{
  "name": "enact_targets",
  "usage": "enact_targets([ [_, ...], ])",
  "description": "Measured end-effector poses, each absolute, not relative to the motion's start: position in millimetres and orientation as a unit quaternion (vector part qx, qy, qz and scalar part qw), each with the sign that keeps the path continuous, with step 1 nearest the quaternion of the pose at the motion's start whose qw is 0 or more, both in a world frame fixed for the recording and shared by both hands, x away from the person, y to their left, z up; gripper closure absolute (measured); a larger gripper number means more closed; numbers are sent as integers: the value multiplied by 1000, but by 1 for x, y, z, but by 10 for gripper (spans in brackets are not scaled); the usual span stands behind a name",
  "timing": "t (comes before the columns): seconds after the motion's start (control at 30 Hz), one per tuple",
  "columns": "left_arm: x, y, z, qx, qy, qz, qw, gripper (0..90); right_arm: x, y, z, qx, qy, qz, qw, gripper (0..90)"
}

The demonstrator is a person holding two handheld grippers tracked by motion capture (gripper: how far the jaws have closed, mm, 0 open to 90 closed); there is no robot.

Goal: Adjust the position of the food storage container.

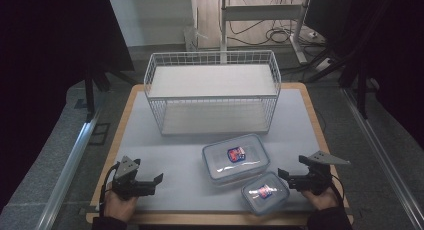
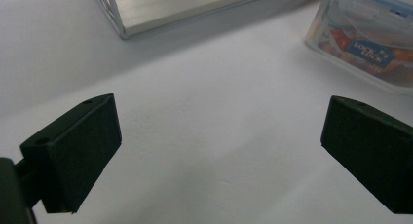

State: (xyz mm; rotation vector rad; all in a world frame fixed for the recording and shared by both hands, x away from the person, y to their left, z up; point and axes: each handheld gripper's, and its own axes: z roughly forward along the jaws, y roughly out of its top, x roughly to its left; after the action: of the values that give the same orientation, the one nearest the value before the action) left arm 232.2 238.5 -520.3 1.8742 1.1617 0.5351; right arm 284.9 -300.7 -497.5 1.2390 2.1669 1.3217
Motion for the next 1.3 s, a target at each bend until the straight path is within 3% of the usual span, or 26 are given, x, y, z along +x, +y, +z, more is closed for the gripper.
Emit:
enact_targets([
  [0.33, 237, 231, -524, 770, 445, 198, 412, 30, 284, -301, -498, 440, 772, 431, 160, 5],
  [0.77, 239, 229, -526, 776, 444, 190, 407, 35, 281, -301, -494, 438, 775, 425, 162, 181],
  [0.93, 239, 227, -527, 782, 440, 189, 398, 36, 276, -294, -485, 423, 790, 416, 157, 325],
  [1.3, 240, 224, -530, 791, 433, 192, 386, 36, 267, -275, -472, 387, 813, 416, 130, 544],
])
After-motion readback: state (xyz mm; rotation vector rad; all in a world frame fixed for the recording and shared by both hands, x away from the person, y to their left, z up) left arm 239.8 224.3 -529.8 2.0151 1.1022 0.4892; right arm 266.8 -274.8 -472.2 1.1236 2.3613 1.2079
